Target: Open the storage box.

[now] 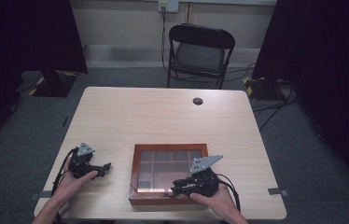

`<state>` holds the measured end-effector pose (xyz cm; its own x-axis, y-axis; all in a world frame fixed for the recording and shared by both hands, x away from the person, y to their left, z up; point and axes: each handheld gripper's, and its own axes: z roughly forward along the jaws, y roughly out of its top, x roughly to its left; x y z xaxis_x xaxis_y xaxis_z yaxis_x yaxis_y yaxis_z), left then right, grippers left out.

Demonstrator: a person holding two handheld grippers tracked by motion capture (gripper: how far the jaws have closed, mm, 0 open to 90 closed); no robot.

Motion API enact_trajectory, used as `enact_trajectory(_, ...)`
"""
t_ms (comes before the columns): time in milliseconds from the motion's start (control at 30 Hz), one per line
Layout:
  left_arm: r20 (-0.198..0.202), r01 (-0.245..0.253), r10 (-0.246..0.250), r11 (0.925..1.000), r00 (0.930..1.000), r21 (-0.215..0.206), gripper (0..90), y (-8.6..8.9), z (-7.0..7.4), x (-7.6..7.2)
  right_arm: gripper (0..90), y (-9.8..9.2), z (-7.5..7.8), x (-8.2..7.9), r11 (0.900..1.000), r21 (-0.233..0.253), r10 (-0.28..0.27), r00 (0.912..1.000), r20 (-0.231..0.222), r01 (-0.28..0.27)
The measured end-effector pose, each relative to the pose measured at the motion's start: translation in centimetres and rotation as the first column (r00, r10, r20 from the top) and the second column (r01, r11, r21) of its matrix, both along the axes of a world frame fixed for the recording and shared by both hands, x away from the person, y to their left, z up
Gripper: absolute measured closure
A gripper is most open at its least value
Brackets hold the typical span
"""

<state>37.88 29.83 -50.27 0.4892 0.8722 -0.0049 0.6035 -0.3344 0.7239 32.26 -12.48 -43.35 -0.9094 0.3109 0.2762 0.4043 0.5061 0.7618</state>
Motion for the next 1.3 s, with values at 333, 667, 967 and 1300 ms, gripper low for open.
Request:
enact_trajectory(333,0.0,0.0,0.0,1.0,1.0,-0.001,4.6,0.0,0.0,0.0,75.9,0.1,-0.9,-0.5,0.999,-0.018,0.036,0.9993,-0.006,-0.036)
enact_trajectory(667,0.0,0.0,0.0,1.0,1.0,-0.001,4.6,0.0,0.0,0.0,81.3,1.2,-1.2,-0.7,0.999,0.003,0.037,0.9993,0.002,-0.037)
enact_trajectory(967,-0.001,0.0,0.0,1.0,1.0,0.0,4.6,0.0,0.0,0.0,82.2,2.5,-1.3,-0.5,1.0,0.008,0.02,0.9997,0.014,-0.02)
enact_trajectory(1300,-0.001,0.001,-0.001,1.0,1.0,0.0,4.6,0.0,0.0,0.0,78.0,1.8,-1.4,-0.7,1.0,0.014,-0.001,0.9996,0.027,0.001)
